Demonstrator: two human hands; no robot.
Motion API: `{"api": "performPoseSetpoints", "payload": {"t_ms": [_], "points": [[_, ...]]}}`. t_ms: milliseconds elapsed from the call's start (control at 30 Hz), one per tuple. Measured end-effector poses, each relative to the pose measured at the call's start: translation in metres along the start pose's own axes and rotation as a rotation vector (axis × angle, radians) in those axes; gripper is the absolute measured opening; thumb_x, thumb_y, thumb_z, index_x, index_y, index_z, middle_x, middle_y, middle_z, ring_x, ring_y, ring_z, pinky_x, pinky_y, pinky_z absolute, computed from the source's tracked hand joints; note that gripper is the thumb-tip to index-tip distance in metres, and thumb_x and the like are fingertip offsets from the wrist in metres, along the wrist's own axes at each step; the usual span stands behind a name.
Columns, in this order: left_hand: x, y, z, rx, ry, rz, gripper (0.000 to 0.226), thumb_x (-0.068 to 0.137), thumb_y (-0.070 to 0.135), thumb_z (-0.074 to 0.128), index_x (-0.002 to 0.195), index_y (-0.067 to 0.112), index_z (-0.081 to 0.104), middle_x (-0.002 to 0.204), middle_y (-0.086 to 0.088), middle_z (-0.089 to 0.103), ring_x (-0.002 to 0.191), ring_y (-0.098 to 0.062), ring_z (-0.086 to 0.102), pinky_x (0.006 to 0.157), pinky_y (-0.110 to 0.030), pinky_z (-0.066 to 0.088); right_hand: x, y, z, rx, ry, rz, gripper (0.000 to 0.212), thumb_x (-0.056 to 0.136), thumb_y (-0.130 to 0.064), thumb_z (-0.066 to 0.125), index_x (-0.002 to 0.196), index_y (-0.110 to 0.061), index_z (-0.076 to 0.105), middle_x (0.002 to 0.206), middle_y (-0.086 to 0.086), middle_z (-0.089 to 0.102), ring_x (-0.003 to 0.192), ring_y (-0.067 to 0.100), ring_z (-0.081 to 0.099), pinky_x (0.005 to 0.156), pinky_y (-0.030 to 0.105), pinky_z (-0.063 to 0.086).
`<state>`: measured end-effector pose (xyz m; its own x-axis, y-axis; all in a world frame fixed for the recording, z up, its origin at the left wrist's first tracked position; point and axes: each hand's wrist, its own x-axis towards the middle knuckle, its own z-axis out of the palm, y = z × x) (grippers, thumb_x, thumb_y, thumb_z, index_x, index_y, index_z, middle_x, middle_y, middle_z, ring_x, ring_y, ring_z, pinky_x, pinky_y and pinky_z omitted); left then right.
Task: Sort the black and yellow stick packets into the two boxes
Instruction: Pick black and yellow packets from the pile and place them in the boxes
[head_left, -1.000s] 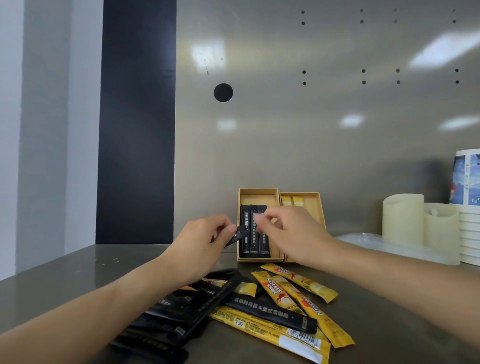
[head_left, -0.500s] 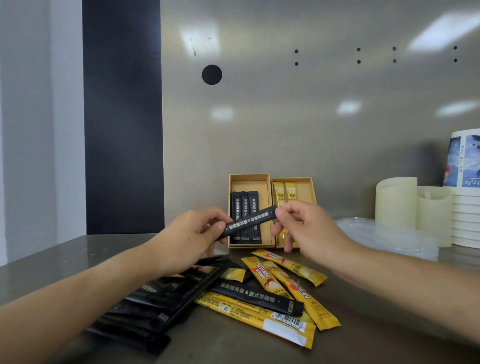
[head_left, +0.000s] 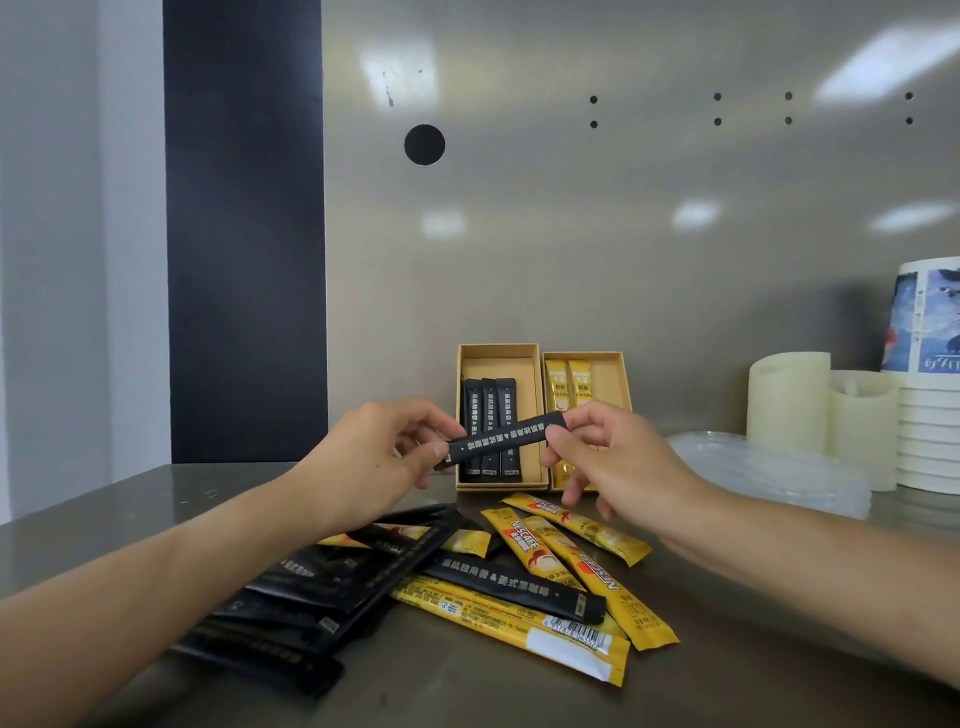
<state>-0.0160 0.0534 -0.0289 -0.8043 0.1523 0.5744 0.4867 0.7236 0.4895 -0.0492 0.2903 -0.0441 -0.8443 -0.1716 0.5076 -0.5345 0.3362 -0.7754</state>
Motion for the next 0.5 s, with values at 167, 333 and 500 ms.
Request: {"api": "performPoseSetpoints", "payload": {"t_ms": [167,333,500], "points": [[-0.004,0.004,0.002,-0.009,-0.071,0.03,0.016,0.096,0.018,0.067,0.102,0.031,0.072,0.085,0.001,0.075,0.075,-0.009,0.069,0.077,-0.027,0.057,-0.003,-0.011,-0.004,0.149,0.034,-0.088,0.015,0.098,-0.028,0.063,0.109,-0.017,0.065,0.094,-0.001,0.073,0.062,0.011,0.064,0.04,0.021,0.043],[-0.006,0.012,0.008,-0.019,-0.041,0.061,0.011,0.094,0.019,0.068,0.095,0.029,0.072,0.082,0.003,0.073,0.075,-0.01,0.068,0.074,-0.023,0.057,-0.004,-0.01,0.0,0.352,-0.091,-0.068,0.017,0.092,-0.019,0.07,0.107,-0.011,0.07,0.101,0.009,0.078,0.084,0.016,0.076,0.048,0.021,0.053],[-0.007,0.009,0.006,-0.029,-0.077,0.066,0.0,0.093,0.026,0.07,0.093,0.027,0.07,0.085,0.001,0.075,0.073,-0.008,0.068,0.078,-0.03,0.059,-0.002,-0.005,0.001,0.38,-0.115,-0.091,0.023,0.093,-0.011,0.069,0.115,-0.013,0.069,0.105,0.005,0.079,0.088,0.014,0.075,0.062,0.021,0.055]]}}
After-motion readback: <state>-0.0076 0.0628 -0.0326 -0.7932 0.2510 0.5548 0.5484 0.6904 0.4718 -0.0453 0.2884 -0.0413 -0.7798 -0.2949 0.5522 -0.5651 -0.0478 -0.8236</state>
